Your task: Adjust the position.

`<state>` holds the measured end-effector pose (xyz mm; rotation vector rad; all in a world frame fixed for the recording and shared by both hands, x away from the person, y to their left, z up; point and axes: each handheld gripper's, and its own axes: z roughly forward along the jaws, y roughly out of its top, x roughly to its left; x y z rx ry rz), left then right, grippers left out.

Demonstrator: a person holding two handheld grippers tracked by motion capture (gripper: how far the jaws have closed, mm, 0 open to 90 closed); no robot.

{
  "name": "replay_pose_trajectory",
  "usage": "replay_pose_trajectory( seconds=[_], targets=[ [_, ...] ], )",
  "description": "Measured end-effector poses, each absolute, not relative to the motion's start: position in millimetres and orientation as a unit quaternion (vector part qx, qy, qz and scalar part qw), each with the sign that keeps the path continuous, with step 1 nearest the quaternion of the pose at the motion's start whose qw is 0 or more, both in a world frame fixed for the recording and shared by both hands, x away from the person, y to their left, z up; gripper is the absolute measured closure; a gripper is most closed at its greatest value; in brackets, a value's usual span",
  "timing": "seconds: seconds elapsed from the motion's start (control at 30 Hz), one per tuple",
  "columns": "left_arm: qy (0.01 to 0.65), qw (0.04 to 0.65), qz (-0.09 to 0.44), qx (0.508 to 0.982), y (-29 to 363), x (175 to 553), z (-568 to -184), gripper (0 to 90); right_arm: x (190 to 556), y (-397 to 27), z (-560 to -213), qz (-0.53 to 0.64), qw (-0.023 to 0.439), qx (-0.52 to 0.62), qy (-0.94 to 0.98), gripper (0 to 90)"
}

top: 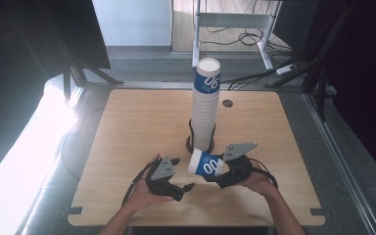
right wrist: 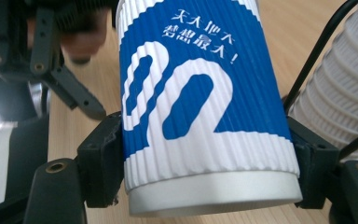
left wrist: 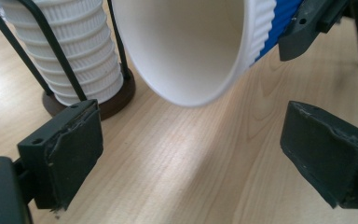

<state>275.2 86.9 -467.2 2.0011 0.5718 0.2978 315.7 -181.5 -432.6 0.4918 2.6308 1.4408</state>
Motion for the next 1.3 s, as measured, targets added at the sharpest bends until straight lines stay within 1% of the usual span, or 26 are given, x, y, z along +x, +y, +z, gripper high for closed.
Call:
replay_pose_trajectory(
  seconds=[0.2,0.5,0.63,0.83,1.13,1.3],
  targets=[
    [0.252,0.522,0.09,0.81,90.3,276.7,-467.7,6.2,310.3,-187.5,-446.2,0.537,0.058,0.191,0.82,26.8],
    [0.281,0.566,0.035,0.774,96.9,282.0,-465.9,6.3,303.2,-195.8,-469.1,0.603,0.051,0.215,0.767,26.8],
    [0.291,0.588,0.008,0.755,95.8,283.7,-466.2,6.3,300.9,-195.3,-474.6,0.613,0.051,0.218,0.758,26.8],
    [0.292,0.605,-0.011,0.741,91.5,286.1,-466.1,6.2,297.8,-190.4,-477.0,0.626,0.048,0.213,0.748,26.8],
    [0.292,0.633,-0.056,0.714,90.4,294.0,-464.8,6.2,295.8,-185.7,-481.9,0.638,0.039,0.208,0.74,26.9],
    [0.298,0.637,-0.07,0.707,86.3,299.7,-463.7,5.8,294.2,-182.5,-483.5,0.642,0.04,0.205,0.737,27.0]
  ],
)
